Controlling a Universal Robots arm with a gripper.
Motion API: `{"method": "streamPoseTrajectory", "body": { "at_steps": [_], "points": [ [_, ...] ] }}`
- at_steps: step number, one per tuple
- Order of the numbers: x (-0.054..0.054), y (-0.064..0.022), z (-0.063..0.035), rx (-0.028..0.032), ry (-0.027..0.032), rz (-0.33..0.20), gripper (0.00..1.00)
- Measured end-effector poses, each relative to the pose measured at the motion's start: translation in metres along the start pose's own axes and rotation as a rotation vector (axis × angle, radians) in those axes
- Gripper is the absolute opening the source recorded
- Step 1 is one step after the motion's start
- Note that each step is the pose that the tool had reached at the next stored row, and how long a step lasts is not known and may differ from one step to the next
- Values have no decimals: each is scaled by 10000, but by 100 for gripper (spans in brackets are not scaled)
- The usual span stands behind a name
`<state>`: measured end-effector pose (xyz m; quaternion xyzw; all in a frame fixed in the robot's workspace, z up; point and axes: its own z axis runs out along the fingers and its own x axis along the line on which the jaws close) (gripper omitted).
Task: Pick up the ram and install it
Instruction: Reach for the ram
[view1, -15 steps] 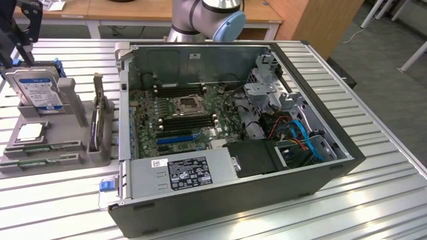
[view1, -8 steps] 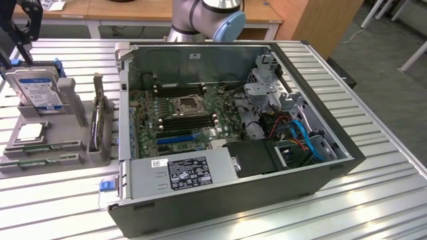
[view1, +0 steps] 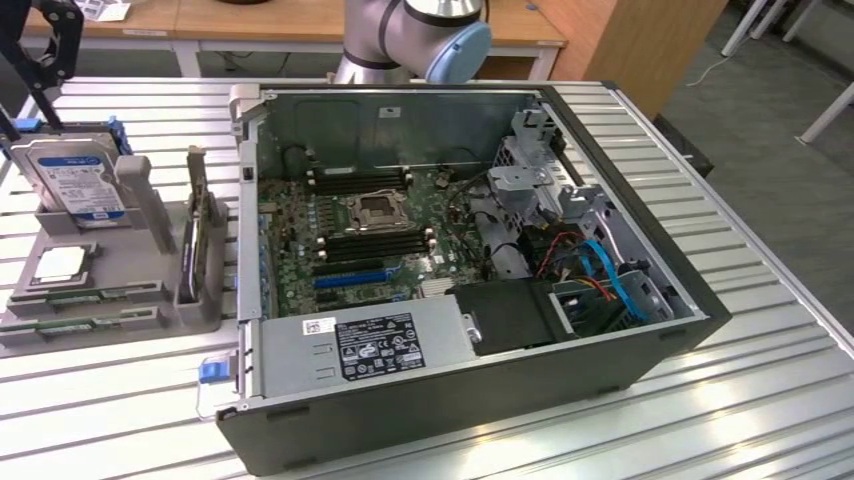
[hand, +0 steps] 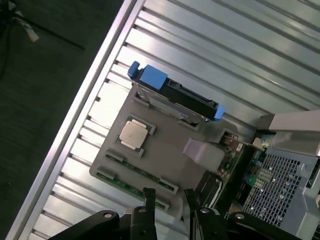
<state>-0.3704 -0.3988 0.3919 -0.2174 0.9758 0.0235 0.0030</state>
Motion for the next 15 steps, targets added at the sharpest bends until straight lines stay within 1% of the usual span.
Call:
{"method": "streamPoseTrajectory", "body": {
  "at_steps": [15],
  "points": [
    [0, -2, 17, -42, 127, -2724, 35]
  ]
}}
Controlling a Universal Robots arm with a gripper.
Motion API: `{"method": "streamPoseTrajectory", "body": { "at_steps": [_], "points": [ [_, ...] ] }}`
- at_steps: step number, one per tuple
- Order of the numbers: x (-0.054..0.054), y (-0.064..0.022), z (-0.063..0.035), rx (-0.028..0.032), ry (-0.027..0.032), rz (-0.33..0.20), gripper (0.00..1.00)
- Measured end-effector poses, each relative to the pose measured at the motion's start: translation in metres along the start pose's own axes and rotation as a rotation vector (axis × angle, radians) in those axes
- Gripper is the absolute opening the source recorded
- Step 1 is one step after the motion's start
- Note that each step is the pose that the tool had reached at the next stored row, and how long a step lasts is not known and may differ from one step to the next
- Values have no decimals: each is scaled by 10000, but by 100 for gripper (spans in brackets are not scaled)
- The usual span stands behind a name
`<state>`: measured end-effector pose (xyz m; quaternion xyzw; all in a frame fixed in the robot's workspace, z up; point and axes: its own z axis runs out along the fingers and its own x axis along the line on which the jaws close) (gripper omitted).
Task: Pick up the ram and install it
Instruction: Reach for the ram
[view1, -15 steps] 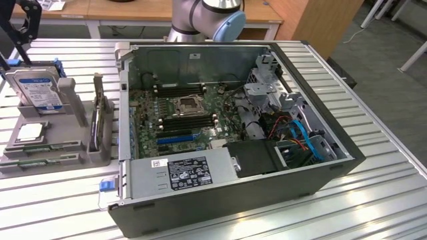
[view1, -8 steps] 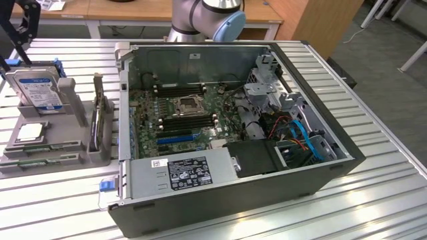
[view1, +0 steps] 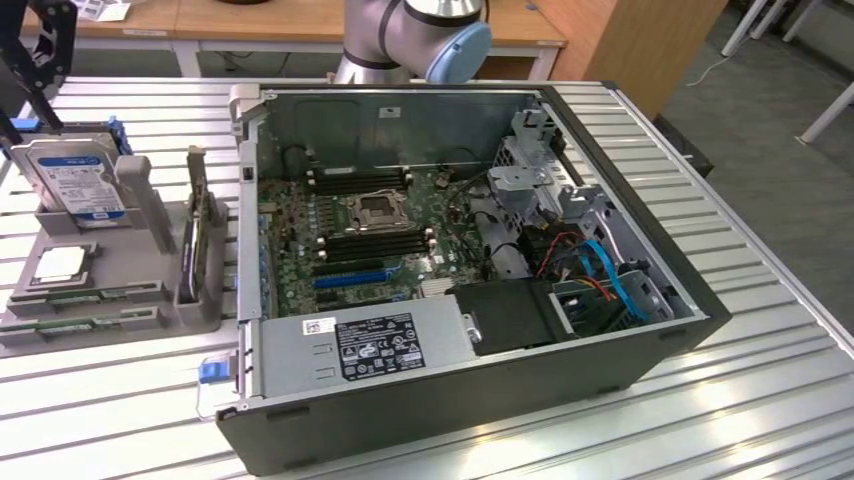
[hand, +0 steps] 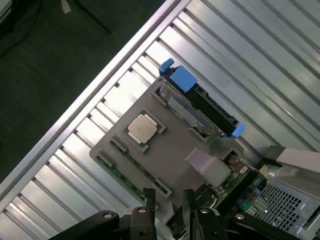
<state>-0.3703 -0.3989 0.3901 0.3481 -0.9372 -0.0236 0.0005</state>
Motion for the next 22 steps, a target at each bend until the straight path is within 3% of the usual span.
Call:
{"method": "streamPoseTrajectory", "body": {
  "at_steps": [22],
  "points": [
    [0, -1, 25, -57, 184, -4000, 35]
  ]
}}
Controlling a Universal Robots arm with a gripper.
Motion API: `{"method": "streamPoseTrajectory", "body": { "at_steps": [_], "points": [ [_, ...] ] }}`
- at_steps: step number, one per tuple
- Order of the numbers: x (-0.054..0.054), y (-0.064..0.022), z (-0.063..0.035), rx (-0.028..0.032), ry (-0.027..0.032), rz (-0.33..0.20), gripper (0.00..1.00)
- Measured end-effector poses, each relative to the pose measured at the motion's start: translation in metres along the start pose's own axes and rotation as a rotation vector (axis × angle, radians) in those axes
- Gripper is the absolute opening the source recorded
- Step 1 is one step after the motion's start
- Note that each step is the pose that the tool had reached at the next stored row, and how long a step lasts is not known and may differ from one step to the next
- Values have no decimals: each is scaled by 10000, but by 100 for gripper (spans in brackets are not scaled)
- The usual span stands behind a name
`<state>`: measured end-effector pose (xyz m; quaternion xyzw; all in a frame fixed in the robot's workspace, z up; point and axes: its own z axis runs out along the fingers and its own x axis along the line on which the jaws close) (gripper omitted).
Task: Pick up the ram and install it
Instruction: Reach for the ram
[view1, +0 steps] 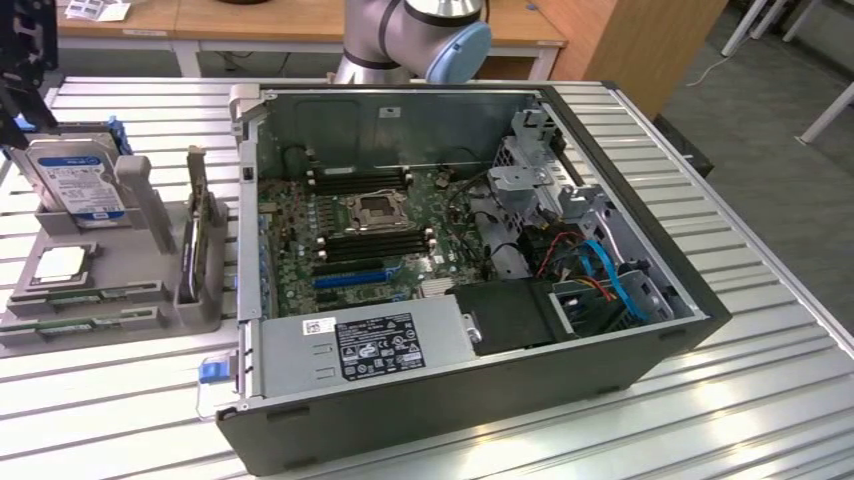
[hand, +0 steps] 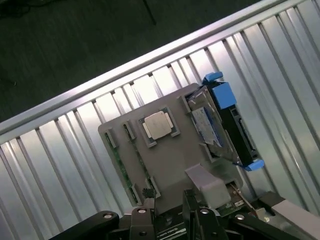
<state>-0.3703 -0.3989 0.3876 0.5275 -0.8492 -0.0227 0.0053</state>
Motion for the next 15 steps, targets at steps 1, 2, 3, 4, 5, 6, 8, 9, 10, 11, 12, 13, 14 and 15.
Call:
{"method": "streamPoseTrajectory", "body": {
  "at_steps": [1, 2, 3, 4, 5, 6, 8, 9, 10, 11, 12, 13, 14, 15],
  "points": [
    [0, 0, 1, -3, 8, -180, 35],
    [0, -1, 2, -5, 16, -360, 35],
    [0, 0, 4, -8, 25, -556, 35],
    [0, 0, 5, -11, 33, -736, 35],
    [0, 0, 6, -13, 42, -915, 35],
    [0, 0, 8, -17, 50, -1095, 35],
    [0, -1, 11, -22, 65, -1454, 35],
    [0, -1, 12, -25, 74, -1645, 35],
    [0, -1, 14, -27, 82, -1824, 35],
    [0, -1, 16, -30, 90, -2004, 35],
    [0, -1, 18, -32, 97, -2183, 35],
    [0, -1, 20, -35, 105, -2363, 35],
    [0, -1, 21, -37, 114, -2542, 35],
    [0, -1, 24, -40, 122, -2734, 35]
  ]
}}
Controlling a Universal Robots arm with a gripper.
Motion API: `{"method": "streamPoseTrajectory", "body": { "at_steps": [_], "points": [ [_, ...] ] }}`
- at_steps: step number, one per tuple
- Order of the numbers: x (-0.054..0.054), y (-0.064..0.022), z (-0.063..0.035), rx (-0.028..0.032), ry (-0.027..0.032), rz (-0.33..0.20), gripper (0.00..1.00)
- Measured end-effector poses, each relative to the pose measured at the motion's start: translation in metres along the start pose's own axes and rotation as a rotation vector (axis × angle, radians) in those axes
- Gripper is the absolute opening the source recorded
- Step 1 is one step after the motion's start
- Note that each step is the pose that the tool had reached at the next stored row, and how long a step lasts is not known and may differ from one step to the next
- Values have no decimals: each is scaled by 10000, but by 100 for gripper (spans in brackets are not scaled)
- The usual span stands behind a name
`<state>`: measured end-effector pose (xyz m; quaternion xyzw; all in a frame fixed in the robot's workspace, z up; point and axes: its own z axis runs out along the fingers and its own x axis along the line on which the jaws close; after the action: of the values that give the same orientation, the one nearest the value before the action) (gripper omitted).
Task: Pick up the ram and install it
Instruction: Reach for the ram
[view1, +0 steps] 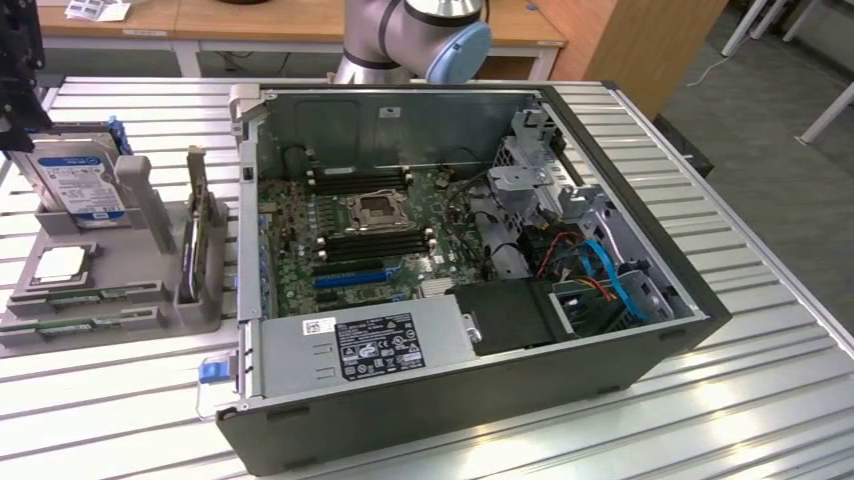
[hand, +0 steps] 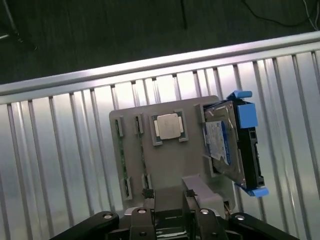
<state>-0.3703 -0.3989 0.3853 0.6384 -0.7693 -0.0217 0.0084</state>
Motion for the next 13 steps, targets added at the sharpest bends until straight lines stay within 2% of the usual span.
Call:
{"method": "streamPoseTrajectory", "body": {
  "at_steps": [9, 13],
  "points": [
    [0, 0, 15, -25, 71, -1586, 35],
    [36, -6, 15, -24, 71, -1590, 35]
  ]
}}
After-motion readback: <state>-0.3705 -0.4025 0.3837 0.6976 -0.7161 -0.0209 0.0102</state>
